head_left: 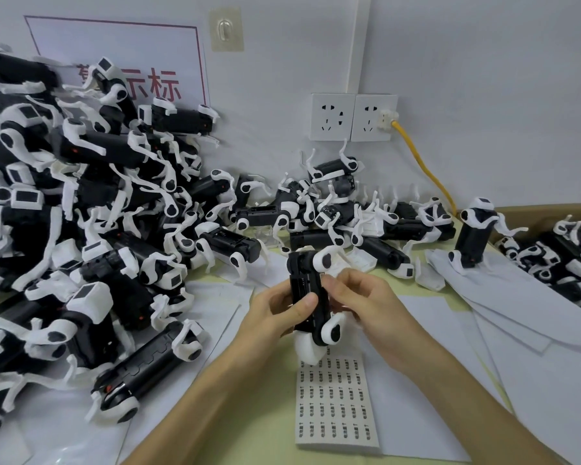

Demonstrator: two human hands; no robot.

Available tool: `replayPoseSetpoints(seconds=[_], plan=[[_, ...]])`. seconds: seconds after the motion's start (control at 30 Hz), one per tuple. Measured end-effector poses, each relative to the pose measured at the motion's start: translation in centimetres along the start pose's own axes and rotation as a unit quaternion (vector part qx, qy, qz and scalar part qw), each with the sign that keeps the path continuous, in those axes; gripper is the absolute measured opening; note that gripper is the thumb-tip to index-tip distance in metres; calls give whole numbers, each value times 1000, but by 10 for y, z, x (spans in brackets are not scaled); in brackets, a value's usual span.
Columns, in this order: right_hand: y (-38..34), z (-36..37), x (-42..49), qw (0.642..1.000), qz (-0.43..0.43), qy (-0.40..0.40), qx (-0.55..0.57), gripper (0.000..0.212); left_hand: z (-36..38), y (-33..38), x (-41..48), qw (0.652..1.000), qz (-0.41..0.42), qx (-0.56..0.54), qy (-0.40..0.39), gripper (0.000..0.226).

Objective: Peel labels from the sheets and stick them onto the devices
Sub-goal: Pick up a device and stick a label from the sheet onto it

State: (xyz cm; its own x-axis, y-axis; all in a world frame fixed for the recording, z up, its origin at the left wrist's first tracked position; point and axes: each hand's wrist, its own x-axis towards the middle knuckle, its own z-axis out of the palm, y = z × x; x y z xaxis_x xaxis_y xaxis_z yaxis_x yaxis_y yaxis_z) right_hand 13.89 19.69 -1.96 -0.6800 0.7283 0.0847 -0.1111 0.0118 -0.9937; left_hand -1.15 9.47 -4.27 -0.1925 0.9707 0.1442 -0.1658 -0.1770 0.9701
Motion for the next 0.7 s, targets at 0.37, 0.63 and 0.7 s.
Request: replayPoseSetpoints(seconds=[0.37,0.63,0.7], plan=[[-11,7,-7,998,-26,-39,47,81,6,3,-5,994,-56,-48,-75,43],[-7,0,-4,993,-13,-83,79,52,3,7,-6,991,-52,-66,-101,48],[-4,0,-3,992,-11,-87,95,49,3,7,-6,992,-54,-65,-96,48]])
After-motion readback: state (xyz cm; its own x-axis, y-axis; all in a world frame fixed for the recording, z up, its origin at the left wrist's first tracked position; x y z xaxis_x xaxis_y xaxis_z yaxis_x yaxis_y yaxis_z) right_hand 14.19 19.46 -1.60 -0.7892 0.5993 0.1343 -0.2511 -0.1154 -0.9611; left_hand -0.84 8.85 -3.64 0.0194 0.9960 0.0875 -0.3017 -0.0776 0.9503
